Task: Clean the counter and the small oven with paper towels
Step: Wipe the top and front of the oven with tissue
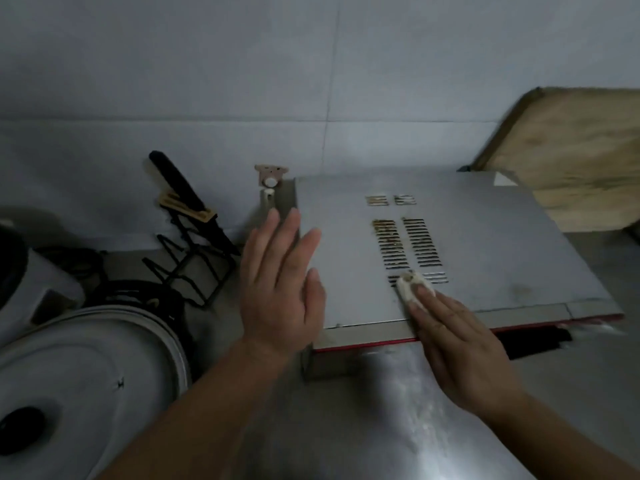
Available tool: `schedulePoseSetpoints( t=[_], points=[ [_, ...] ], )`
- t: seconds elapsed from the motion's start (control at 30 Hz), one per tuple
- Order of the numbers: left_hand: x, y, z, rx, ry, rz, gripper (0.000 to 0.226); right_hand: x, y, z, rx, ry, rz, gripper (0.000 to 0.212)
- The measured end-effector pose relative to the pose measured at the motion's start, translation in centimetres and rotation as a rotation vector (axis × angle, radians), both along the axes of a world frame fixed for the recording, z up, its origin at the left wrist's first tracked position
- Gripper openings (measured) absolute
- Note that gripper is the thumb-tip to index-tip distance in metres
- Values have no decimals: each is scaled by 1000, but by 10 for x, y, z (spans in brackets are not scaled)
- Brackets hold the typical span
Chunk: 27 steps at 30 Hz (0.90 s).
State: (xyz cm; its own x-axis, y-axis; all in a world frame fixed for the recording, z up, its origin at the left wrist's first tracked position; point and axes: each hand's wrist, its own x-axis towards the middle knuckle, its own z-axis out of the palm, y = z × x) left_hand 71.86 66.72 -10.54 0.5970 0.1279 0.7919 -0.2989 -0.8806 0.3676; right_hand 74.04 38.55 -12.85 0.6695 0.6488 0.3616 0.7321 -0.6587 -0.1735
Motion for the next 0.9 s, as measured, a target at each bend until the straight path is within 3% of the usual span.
schedulePoseSetpoints(
  t=[0.13,0.27,0.4,0.53,0.73,0.9],
  points=[
    [21,-32,21,228,399,-107,59,25,-44,-1,25,-10,-199,45],
    [42,-75,19,698,723,-306,65,51,-92,2,14,24,-415,48],
    [68,-108,10,767,1040,-355,65,66,-129,0,49,79,-572,49],
    [80,-115,13,819,1105,-343,66,71,-134,-9,109,64,-573,47],
    [81,-115,10,793,1049,-319,62,62,-109,-7,182,117,-703,44],
    [82,-113,9,806,1046,-341,62,23,-79,-13,222,85,-637,49]
  ],
)
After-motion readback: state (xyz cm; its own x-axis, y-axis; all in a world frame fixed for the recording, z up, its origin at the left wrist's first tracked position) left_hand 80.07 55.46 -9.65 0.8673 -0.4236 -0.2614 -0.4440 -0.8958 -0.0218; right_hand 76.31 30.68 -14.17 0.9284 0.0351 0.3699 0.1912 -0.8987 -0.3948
